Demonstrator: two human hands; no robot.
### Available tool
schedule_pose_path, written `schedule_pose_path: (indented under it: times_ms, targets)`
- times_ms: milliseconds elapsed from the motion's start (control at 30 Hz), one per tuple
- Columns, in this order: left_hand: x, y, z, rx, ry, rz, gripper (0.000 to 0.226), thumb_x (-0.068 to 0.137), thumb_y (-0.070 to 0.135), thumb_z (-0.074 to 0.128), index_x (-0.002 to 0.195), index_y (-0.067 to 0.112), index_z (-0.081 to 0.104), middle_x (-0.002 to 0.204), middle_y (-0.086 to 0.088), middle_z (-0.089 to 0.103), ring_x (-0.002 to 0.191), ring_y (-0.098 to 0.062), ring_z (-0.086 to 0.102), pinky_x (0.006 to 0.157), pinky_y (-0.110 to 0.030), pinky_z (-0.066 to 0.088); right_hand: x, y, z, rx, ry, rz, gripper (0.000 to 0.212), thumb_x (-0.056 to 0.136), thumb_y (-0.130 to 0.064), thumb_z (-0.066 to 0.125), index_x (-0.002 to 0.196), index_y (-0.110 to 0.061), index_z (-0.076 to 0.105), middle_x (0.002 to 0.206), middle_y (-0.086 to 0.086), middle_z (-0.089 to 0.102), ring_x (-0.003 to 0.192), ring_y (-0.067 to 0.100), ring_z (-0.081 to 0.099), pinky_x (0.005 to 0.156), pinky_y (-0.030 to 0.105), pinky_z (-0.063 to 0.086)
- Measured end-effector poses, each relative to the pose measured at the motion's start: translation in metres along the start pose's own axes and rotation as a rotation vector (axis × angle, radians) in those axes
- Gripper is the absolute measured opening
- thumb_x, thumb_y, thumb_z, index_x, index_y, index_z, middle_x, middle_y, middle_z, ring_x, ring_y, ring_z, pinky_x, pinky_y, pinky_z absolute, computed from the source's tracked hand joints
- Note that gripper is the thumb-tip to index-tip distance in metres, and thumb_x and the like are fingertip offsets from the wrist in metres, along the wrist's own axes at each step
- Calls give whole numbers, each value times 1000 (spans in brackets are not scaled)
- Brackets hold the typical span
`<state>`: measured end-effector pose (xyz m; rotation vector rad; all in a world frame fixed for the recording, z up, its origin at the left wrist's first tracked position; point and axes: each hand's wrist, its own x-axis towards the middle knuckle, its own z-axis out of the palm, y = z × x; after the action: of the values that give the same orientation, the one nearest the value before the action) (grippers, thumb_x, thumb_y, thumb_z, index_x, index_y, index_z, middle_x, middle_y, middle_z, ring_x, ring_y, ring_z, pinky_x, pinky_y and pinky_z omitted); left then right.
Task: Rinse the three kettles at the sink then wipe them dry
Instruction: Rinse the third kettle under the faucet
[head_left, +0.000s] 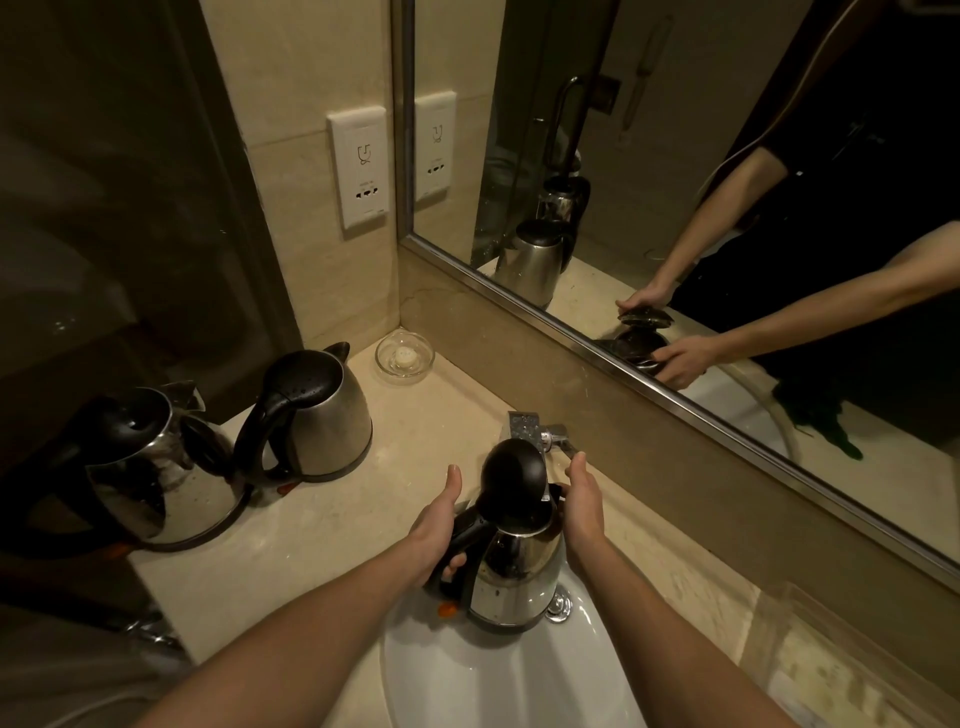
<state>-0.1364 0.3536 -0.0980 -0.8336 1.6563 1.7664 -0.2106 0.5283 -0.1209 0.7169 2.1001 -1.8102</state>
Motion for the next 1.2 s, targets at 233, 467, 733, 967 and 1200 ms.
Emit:
schedule_pose_path:
  times_ms: [233, 467, 733, 967, 1200]
  targets:
    - [4, -1, -1, -14, -25, -11, 84, 86, 86, 17, 66, 13, 54, 47, -3, 48, 36, -15, 41, 44, -24, 33, 0, -2, -2, 2, -7, -10, 71, 99, -66, 27, 148, -17, 41, 149, 9, 48, 138, 31, 42, 111, 51, 32]
    - [6, -1, -2, 4, -25, -4, 87, 84, 88, 17, 66, 12, 53, 48, -4, 47, 36, -15, 40, 44, -24, 33, 0, -2, -1, 4, -8, -7, 73, 97, -69, 26, 148, -18, 41, 147, 10, 50, 136, 33, 43, 111, 54, 33]
    - [6, -2, -4, -8, -33, 3, 86, 84, 88, 19, 68, 12, 57, 52, -6, 46, 38, -16, 40, 44, -24, 34, -1, -1, 0, 15, -14, -11, 71, 98, -67, 27, 147, -18, 41, 147, 11, 49, 136, 33, 44, 112, 54, 34]
    - [4, -3, -4, -15, -29, 6, 85, 85, 87, 18, 69, 15, 60, 53, -6, 47, 39, -16, 40, 45, -26, 33, -2, -1, 0, 8, -1, -1, 68, 100, -64, 27, 149, -18, 39, 148, 11, 48, 138, 32, 42, 110, 51, 32]
    - [6, -2, -2, -7, -14, 2, 86, 86, 87, 17, 72, 13, 61, 51, -5, 49, 38, -16, 41, 44, -25, 32, -1, -2, 1, 1, 2, 5, 67, 99, -66, 28, 144, -19, 43, 139, 12, 54, 129, 33, 48, 107, 53, 37]
